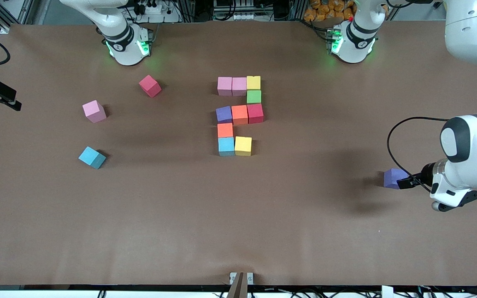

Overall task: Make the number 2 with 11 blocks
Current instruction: 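Open the left gripper and move it toward the purple cube, then lower the left gripper onto the purple cube and close it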

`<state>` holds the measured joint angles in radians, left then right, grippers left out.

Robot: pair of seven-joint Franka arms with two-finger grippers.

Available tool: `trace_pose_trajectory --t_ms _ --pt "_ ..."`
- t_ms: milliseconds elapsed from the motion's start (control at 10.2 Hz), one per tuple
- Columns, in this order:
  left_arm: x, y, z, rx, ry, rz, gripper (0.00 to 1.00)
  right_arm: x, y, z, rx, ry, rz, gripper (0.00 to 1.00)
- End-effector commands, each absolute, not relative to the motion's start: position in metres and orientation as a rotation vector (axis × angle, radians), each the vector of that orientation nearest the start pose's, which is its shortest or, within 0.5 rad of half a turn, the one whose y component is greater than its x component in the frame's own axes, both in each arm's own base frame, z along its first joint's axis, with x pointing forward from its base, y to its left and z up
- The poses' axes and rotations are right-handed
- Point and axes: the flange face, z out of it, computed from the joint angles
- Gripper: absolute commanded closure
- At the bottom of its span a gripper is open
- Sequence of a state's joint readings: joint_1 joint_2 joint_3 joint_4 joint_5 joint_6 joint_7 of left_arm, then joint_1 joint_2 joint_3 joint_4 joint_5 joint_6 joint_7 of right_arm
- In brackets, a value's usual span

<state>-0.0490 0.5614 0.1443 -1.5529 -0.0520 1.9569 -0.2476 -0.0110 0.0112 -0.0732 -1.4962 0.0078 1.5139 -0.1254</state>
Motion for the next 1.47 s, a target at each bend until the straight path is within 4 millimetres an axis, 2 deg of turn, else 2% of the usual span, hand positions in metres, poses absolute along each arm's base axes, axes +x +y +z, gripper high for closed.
trace_pose_trajectory --t_ms 0,196,393,589,786,1080,1375 --pt "0.663 0.056 0.291 -3.046 -0.365 0.292 0.00 0.550 -0.046 0.650 -3.122 -0.052 -0.003 0.00" --pt "0.647 0.061 0.275 -3.021 -0.241 0.301 0.00 0.550 -0.046 0.650 -3.122 -0.052 -0.003 0.00" --pt "0.637 0.061 0.260 -3.031 -0.226 0.242 0.00 0.550 -0.046 0.651 -3.123 -0.053 -0.008 0.00" --pt "0.635 0.064 0.251 -3.034 -0.186 0.262 0.00 0.550 -0.044 0.651 -3.122 -0.057 -0.005 0.00" --pt "0.637 0.075 0.253 -3.036 -0.201 0.246 0.00 0.550 -0.045 0.651 -3.122 -0.055 -0.005 0.00" --pt "0.640 0.074 0.246 -3.043 -0.129 0.228 0.00 0.550 -0.046 0.651 -3.122 -0.052 -0.006 0.00" --pt "0.644 0.064 0.239 -3.043 -0.091 0.231 0.00 0.550 -0.046 0.651 -3.123 -0.053 -0.008 0.00"
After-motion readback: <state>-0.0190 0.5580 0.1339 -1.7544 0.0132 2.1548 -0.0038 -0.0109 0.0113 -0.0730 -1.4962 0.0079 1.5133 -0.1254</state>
